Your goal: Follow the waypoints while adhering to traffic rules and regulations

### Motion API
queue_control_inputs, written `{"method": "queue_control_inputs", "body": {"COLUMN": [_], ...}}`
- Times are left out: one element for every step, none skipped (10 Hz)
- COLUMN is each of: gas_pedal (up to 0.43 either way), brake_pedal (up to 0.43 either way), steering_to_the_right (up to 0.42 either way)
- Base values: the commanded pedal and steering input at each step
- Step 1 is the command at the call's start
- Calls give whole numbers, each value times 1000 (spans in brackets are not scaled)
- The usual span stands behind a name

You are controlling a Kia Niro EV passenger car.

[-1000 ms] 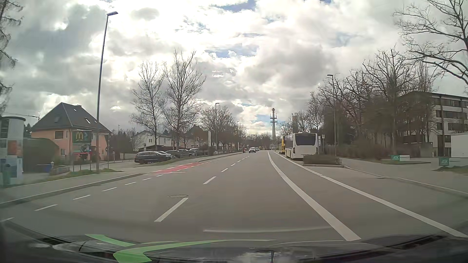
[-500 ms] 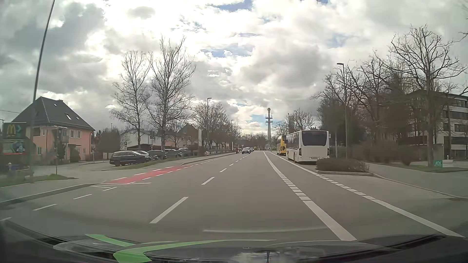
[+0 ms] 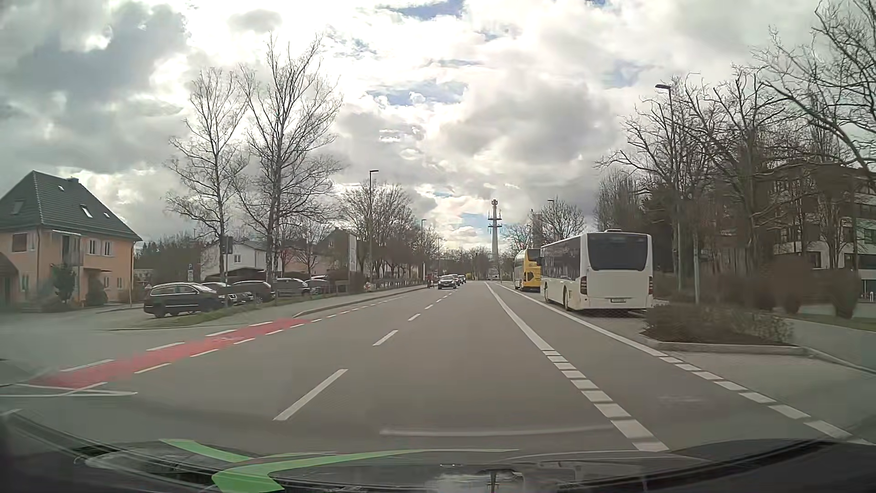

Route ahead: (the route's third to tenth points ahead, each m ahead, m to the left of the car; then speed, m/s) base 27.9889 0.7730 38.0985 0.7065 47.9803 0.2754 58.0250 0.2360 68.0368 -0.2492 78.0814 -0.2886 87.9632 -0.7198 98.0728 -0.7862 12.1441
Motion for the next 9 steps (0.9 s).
{"method": "queue_control_inputs", "body": {"gas_pedal": [130, 130, 130, 130, 130, 130, 130, 130, 130], "brake_pedal": [0, 0, 0, 0, 0, 0, 0, 0, 0], "steering_to_the_right": [13, 13, 11, 10, 8, 7, 6, 7, 7]}}
